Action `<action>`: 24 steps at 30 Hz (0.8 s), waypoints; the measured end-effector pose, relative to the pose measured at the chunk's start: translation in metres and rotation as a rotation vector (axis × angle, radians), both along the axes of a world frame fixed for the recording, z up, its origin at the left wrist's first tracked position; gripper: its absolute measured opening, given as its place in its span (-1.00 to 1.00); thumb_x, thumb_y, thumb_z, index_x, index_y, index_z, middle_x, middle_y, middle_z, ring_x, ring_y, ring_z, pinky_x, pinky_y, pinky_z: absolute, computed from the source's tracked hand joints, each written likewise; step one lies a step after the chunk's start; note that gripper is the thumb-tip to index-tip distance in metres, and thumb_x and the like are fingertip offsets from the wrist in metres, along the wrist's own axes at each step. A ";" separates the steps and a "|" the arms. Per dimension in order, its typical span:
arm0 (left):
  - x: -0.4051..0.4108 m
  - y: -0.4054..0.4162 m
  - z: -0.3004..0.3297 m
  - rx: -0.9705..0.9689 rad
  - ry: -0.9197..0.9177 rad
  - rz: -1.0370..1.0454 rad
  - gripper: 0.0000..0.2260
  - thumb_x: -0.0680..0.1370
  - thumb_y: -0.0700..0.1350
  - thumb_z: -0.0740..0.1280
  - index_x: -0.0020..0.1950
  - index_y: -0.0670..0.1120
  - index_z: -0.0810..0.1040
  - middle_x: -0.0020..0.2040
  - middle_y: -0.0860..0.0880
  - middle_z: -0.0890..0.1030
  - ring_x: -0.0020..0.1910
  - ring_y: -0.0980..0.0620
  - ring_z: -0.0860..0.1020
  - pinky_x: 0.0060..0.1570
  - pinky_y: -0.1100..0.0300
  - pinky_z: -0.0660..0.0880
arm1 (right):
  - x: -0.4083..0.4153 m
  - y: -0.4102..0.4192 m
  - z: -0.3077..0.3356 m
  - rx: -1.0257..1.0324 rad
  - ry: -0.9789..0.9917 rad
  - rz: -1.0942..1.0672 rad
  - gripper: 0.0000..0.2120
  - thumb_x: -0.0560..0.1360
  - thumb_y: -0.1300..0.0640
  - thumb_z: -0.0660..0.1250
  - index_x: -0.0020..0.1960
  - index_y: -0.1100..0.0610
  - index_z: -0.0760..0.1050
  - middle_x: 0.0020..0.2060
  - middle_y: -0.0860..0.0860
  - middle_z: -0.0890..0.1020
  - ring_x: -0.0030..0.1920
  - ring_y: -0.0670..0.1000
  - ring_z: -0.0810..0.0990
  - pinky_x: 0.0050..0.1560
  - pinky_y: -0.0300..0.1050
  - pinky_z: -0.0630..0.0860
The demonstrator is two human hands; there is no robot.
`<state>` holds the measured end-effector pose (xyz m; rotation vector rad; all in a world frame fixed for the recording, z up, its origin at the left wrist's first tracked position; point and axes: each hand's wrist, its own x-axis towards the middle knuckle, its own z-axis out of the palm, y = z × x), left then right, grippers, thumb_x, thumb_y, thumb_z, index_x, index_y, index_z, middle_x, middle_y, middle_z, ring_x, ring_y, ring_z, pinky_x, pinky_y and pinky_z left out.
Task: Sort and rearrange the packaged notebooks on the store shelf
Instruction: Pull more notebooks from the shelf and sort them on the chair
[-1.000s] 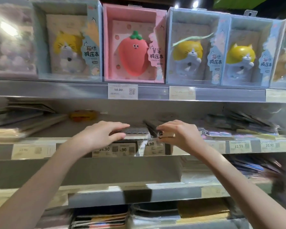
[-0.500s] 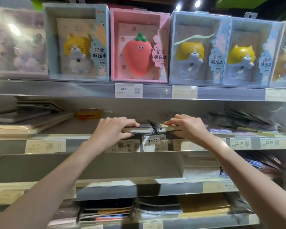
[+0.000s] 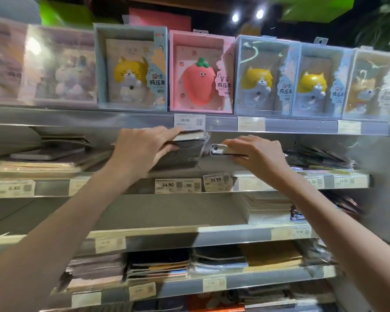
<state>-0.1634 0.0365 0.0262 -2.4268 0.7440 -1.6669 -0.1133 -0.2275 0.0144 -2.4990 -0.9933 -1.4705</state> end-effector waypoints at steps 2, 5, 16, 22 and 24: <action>-0.024 0.012 0.005 -0.014 -0.010 -0.034 -0.65 0.42 -0.05 0.34 0.17 -0.11 0.58 -0.13 -0.11 0.69 -0.29 -0.13 0.65 -0.49 0.06 0.52 | -0.022 0.010 0.007 0.002 -0.047 -0.002 -0.83 0.45 0.02 0.37 0.04 -0.07 0.55 -0.13 -0.08 0.66 -0.13 0.05 0.62 -0.43 -0.08 0.51; -0.059 0.035 0.012 -0.037 -0.005 -0.023 -0.65 0.45 -0.05 0.35 0.22 -0.09 0.56 -0.04 -0.12 0.68 -0.23 -0.15 0.65 -0.40 0.02 0.54 | -0.058 0.028 0.017 0.000 -0.084 0.005 -0.77 0.42 0.00 0.33 0.06 -0.03 0.58 -0.16 -0.04 0.67 -0.15 0.08 0.64 -0.42 -0.09 0.52; -0.120 0.097 -0.054 -0.059 0.275 -0.033 -0.67 0.47 -0.01 0.39 0.23 0.00 0.56 -0.04 -0.10 0.68 -0.19 -0.15 0.64 -0.30 0.13 0.43 | -0.136 0.097 -0.034 -0.083 0.183 -0.013 -0.66 0.47 0.00 0.36 0.23 0.01 0.53 0.04 0.02 0.65 -0.01 0.17 0.61 -0.25 -0.04 0.49; -0.129 0.104 -0.128 -0.044 0.597 0.129 -0.62 0.56 0.12 0.17 0.39 0.18 0.33 0.22 0.07 0.57 0.12 -0.04 0.56 -0.07 0.11 0.46 | -0.144 0.112 -0.117 -0.117 0.444 -0.092 -0.65 0.51 -0.05 0.28 0.29 -0.07 0.45 0.14 -0.07 0.60 0.08 0.05 0.58 -0.19 -0.08 0.52; -0.128 0.105 -0.159 -0.034 0.693 0.156 -0.61 0.57 0.12 0.15 0.41 0.17 0.31 0.25 0.07 0.55 0.16 -0.01 0.53 -0.10 0.15 0.43 | -0.144 0.116 -0.148 -0.169 0.531 -0.141 -0.66 0.53 -0.06 0.25 0.30 -0.10 0.43 0.14 -0.10 0.59 0.08 0.02 0.56 -0.23 -0.14 0.46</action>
